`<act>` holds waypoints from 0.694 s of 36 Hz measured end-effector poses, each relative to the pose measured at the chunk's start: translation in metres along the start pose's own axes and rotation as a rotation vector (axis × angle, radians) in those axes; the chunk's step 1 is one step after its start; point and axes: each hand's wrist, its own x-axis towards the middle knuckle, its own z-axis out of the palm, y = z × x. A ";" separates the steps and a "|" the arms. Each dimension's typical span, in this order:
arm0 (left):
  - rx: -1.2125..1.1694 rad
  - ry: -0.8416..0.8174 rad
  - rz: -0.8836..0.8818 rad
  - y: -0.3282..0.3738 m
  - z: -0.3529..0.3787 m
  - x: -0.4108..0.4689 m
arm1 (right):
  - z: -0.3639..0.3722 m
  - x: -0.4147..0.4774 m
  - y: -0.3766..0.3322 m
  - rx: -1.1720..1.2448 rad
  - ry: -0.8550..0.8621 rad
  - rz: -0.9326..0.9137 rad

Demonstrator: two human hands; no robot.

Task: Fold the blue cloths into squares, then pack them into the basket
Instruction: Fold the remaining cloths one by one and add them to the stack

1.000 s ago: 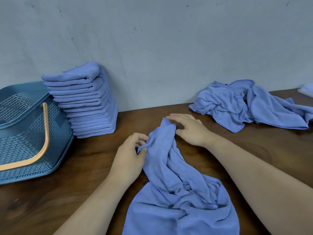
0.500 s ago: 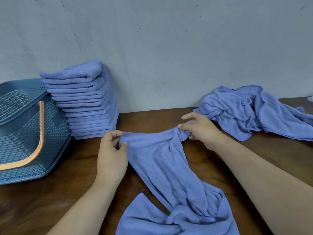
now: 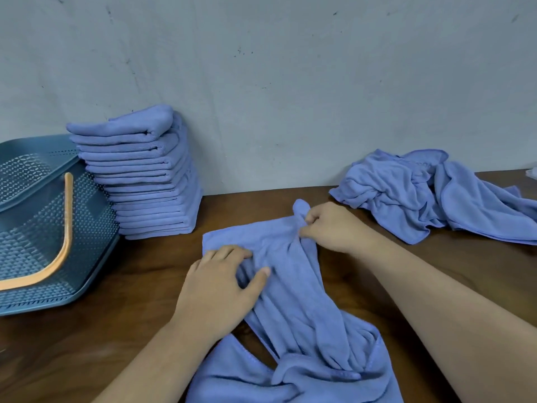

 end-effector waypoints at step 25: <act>-0.082 -0.099 -0.282 -0.012 -0.001 0.014 | -0.012 0.010 0.033 -0.294 -0.063 -0.126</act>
